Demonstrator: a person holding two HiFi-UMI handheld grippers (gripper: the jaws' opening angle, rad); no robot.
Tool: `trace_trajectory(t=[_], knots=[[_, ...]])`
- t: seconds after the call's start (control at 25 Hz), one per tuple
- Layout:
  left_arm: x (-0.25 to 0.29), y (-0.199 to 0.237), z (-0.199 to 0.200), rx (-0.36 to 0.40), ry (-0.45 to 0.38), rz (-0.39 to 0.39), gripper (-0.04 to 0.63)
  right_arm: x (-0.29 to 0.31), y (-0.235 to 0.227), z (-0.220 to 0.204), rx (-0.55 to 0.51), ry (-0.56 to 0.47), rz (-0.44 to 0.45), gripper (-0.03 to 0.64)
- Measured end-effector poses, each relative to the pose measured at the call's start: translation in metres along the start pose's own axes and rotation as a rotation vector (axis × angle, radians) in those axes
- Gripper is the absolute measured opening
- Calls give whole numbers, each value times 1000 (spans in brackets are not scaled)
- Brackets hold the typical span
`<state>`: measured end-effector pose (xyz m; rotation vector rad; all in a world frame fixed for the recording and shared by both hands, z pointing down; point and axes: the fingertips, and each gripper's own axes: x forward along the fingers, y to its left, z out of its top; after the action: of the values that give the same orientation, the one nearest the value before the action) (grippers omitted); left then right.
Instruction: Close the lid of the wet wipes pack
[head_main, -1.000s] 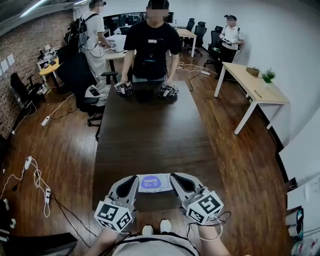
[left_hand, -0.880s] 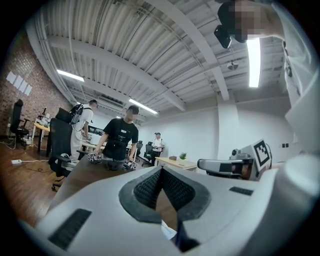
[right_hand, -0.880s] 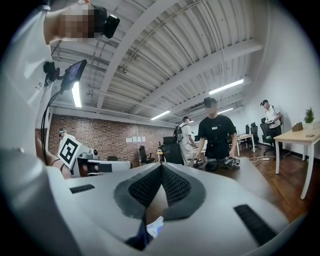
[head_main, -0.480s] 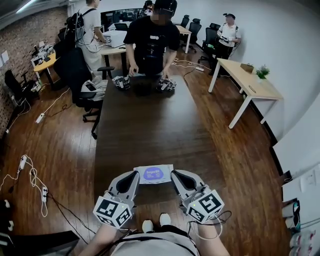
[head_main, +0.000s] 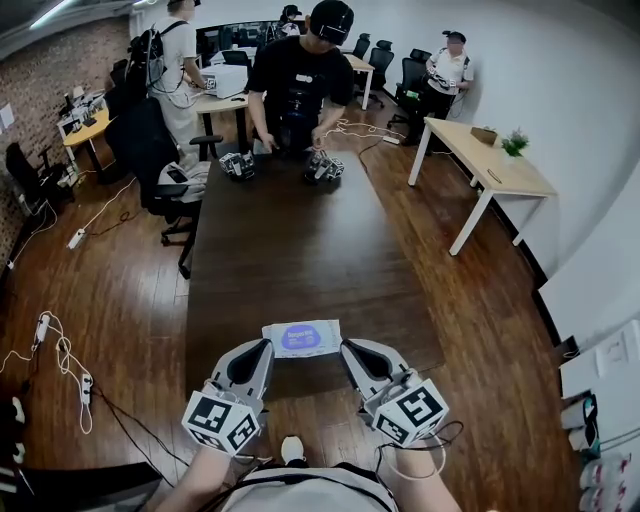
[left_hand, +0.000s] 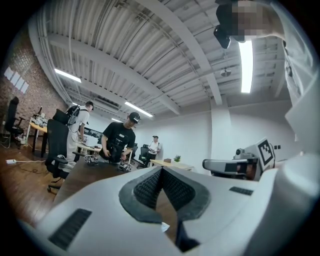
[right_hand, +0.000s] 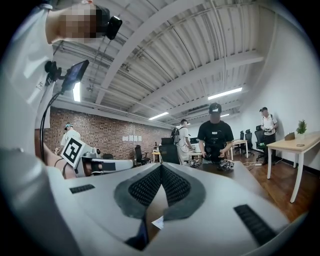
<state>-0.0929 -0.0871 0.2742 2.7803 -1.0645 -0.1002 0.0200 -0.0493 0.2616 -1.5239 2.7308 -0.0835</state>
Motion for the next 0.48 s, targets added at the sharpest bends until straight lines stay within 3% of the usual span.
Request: trace_trajectory(t=[0.24, 0.48], knots=[[-24, -43, -6, 19, -11, 19, 2, -52, 19, 5, 18, -27, 28, 8], [-65, -125, -21, 0, -1, 68, 2, -132, 41, -9, 17, -25, 65, 8]])
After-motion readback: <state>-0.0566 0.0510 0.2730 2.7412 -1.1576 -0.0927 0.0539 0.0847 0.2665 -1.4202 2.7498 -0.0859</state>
